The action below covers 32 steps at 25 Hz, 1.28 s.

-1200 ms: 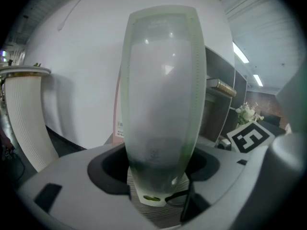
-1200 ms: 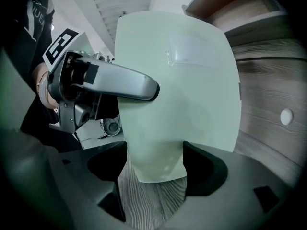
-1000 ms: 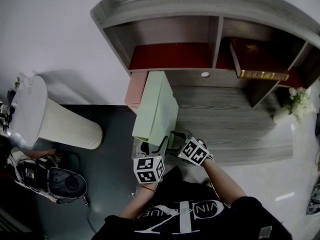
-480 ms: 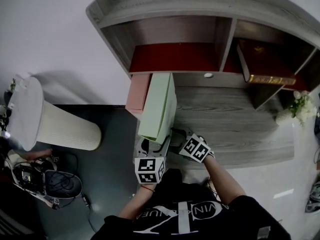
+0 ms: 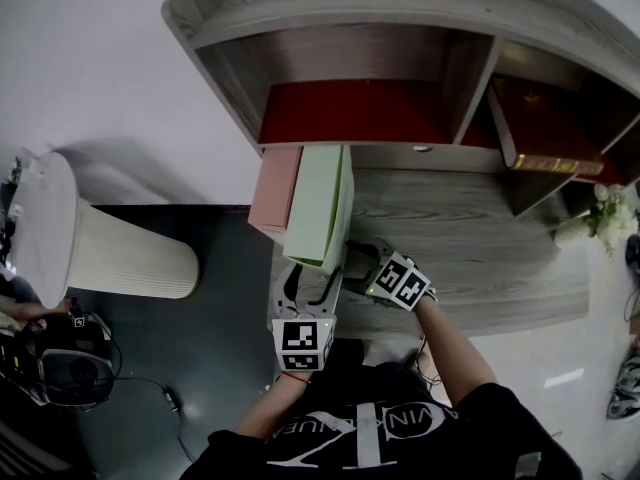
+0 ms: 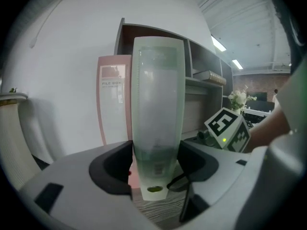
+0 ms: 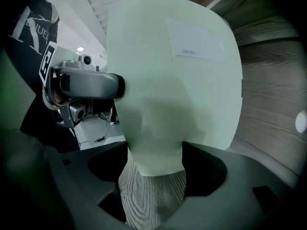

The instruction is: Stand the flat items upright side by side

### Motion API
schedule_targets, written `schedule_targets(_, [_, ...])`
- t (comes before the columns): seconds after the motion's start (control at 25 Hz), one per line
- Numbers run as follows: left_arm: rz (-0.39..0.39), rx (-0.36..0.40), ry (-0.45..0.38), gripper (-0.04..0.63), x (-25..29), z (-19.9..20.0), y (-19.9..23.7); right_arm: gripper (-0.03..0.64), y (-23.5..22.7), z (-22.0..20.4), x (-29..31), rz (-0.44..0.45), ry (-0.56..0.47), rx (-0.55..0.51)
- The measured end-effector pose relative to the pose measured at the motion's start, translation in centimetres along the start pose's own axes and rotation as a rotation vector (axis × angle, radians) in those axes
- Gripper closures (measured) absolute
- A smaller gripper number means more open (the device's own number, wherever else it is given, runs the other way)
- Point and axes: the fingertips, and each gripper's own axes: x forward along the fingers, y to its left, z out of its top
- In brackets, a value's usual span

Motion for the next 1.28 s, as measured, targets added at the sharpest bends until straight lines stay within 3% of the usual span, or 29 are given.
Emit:
schedule_targets(0.4, [-0.014, -0.004, -0.006, 0.305, 1.2, 0.5, 0.4, 0.250, -1.7, 0.3, 0.3, 0.030, 0.014, -0.007])
schedule_targets(0.72, [-0.026, -0.027, 0.002, 0.373, 1.4, 0.0, 0.6, 0.253, -4.0, 0.6, 0.3, 0.001, 0.026, -0.004])
schedule_targets(1.0, [-0.066, -0.036, 0.020, 0.373, 1.5, -1.0, 0.4, 0.245, -4.4, 0.7, 0.3, 0.012, 0.036, -0.006])
schedule_targets(1.28, [-0.092, -0.062, 0.007, 0.373, 1.7, -1.2, 0.9, 0.247, -4.3, 0.4, -0.2, -0.077, 0.018, 0.078])
